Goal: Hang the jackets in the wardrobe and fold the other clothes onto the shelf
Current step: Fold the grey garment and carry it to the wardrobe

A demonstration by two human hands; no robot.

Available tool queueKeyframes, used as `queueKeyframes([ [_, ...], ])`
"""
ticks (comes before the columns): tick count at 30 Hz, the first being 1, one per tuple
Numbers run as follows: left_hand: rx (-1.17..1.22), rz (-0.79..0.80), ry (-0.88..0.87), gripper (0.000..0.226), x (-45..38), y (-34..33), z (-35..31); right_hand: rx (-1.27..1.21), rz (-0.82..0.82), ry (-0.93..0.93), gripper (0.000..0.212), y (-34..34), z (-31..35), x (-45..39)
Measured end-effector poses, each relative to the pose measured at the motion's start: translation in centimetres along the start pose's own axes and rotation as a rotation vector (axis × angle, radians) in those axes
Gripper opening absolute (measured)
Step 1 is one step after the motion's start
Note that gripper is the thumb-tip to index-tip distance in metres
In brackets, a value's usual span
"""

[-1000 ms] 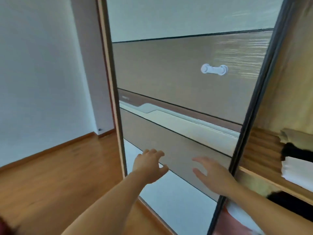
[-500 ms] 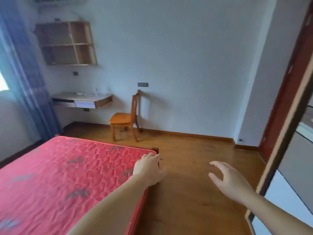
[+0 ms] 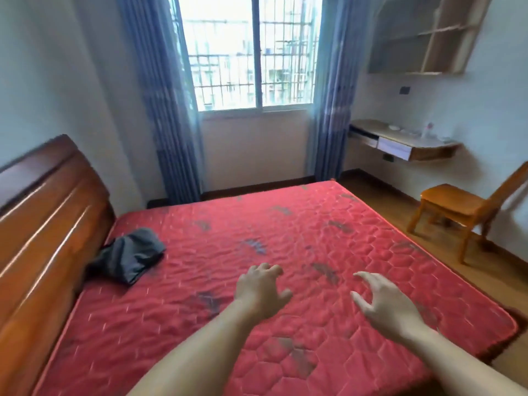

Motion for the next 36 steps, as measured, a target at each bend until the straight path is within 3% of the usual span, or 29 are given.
queueKeyframes([
  [5,-0.004,-0.013,0.246,0.053,2.7,-0.4,7.8,-0.025,0.133,0.217,0.051,-6.0,8.4,-3.9],
  [11,-0.028,-0.040,0.353,0.054,2.7,0.2,6.6,-0.044,0.183,0.343,0.048,-6.1,10.3,-5.1],
  [17,-0.009,-0.124,0.295,0.053,-3.2,0.8,-6.0,0.000,0.093,0.365,0.048,2.2,0.3,-8.3],
  [24,-0.009,-0.127,0.176,0.051,-11.2,-2.1,-25.8,0.026,0.054,0.270,0.050,11.9,-16.7,-12.6],
  [29,-0.035,-0.111,0.153,0.052,-17.7,-4.2,-32.5,0.045,0.038,0.233,0.053,14.7,-24.8,-17.6],
  [36,0.024,-0.118,0.154,0.053,-28.1,-8.6,-36.0,0.145,0.062,0.215,0.050,14.2,-31.7,-26.9],
])
Point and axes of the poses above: each hand's wrist, its own x-axis away from the middle knuckle, its own y-axis out of the back of the hand, z = x × y, the point moved 10 cm from there along -x, towards the middle knuckle, and after that the axes turned 7 degrees about -y, right-handed, at the moved point
